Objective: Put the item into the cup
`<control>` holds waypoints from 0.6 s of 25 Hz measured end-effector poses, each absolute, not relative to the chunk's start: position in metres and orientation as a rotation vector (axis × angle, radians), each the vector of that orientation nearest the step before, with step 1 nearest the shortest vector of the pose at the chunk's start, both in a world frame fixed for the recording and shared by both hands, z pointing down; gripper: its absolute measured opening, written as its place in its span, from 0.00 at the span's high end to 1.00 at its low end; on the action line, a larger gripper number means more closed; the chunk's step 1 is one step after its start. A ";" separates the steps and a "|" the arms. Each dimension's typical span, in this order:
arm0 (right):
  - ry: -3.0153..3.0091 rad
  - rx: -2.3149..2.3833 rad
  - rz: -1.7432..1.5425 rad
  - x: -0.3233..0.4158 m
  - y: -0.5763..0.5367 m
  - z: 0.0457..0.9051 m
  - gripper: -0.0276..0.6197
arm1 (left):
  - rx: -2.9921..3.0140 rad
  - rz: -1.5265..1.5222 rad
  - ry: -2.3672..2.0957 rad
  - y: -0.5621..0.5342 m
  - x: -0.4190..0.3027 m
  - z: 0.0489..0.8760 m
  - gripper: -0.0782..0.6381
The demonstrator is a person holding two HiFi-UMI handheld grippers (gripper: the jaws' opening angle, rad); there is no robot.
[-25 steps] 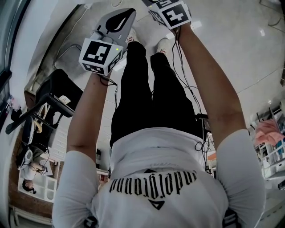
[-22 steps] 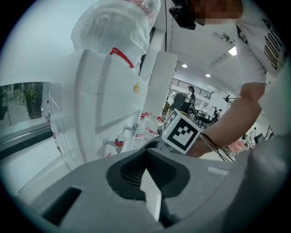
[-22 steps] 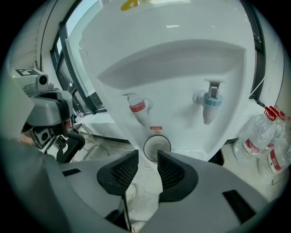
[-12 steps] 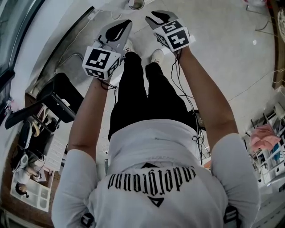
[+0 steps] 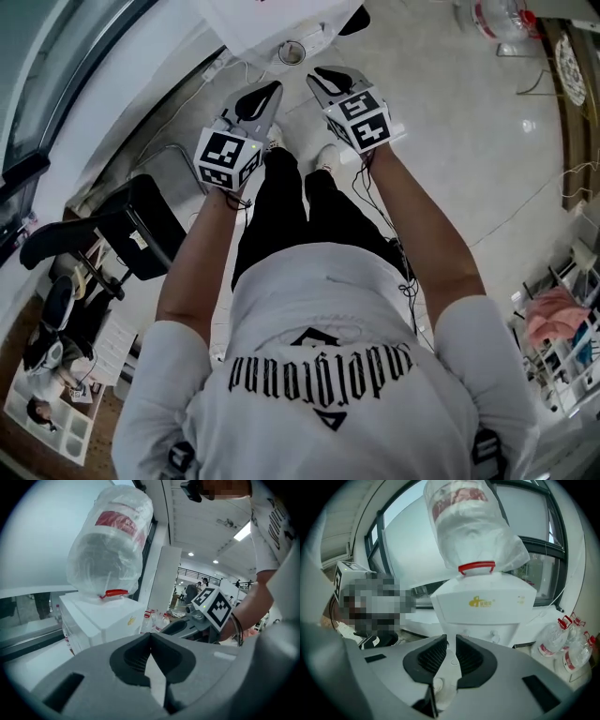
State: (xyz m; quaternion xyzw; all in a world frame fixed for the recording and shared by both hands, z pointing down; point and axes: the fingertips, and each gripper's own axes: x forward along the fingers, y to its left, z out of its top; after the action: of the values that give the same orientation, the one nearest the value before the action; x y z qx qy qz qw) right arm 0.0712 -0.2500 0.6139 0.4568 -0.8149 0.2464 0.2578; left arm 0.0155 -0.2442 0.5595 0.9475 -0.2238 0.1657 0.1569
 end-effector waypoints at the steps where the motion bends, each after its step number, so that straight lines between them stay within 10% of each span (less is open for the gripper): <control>1: -2.223 1.240 0.658 0.069 -0.248 0.603 0.86 | 2.712 0.465 -0.647 -0.243 0.015 0.553 0.87; 15: -2.380 1.230 0.471 0.067 -0.197 0.456 0.93 | 2.740 0.324 -0.760 -0.223 0.002 0.433 0.87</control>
State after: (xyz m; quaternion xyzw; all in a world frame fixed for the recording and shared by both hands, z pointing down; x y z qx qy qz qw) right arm 0.0673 -0.1966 0.4556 0.4423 -0.8556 0.1694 0.2089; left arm 0.0022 -0.2225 0.4333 0.9481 -0.2629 0.1121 0.1394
